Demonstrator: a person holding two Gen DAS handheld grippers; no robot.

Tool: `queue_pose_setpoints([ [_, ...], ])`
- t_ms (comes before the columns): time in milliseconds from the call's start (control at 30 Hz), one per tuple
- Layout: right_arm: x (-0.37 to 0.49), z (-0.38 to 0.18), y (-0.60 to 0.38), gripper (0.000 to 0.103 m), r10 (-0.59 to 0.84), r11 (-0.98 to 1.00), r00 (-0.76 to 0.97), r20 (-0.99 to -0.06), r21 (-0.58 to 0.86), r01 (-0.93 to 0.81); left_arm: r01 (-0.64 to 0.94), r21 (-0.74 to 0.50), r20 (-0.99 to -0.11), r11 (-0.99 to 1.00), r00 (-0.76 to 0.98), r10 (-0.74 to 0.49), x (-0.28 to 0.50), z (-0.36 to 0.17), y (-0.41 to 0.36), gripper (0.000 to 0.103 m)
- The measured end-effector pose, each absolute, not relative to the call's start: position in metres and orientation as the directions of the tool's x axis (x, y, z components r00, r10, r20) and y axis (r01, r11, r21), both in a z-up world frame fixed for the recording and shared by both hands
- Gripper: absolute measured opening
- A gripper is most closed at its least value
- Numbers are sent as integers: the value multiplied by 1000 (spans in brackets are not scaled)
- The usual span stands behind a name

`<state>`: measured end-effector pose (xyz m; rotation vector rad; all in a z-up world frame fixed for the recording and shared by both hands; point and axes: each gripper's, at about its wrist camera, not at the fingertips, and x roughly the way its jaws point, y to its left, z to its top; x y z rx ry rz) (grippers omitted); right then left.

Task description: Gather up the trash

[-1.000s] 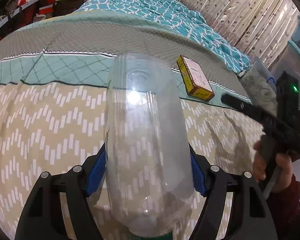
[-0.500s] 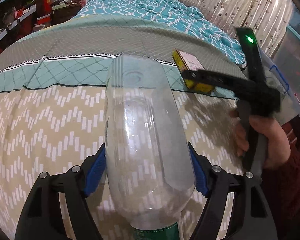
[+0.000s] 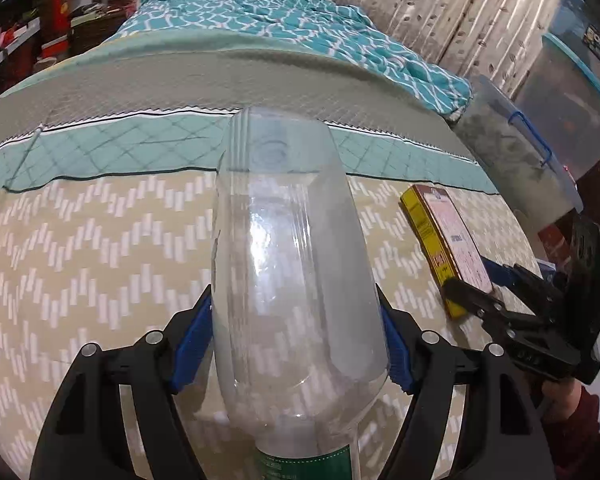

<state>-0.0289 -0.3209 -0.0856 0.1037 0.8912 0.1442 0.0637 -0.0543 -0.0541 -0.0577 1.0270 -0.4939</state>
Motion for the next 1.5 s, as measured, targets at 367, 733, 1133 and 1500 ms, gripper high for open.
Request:
queue_pose_setpoints([
  [367,-27,-86,-321,78,165,986,615,-772,149,-77,322,-307,-805,895,413,-425,67,-53,-38,70],
  [733,-31,-83,-331,66,186,980,637,-748,190,-62,359,-340,-802,869,372,-467,65,-50,-43,66],
  [1133,-87,-57,-445,65,-1,953,749,-662,227,203,633,-344,-784,693,213,-583,68,-19,-191,66],
  [1500,-164,-37,-665,65,-334,782,672,-661,203,589,875,-335,-808,349,-76,-585,27,-17,-486,66],
])
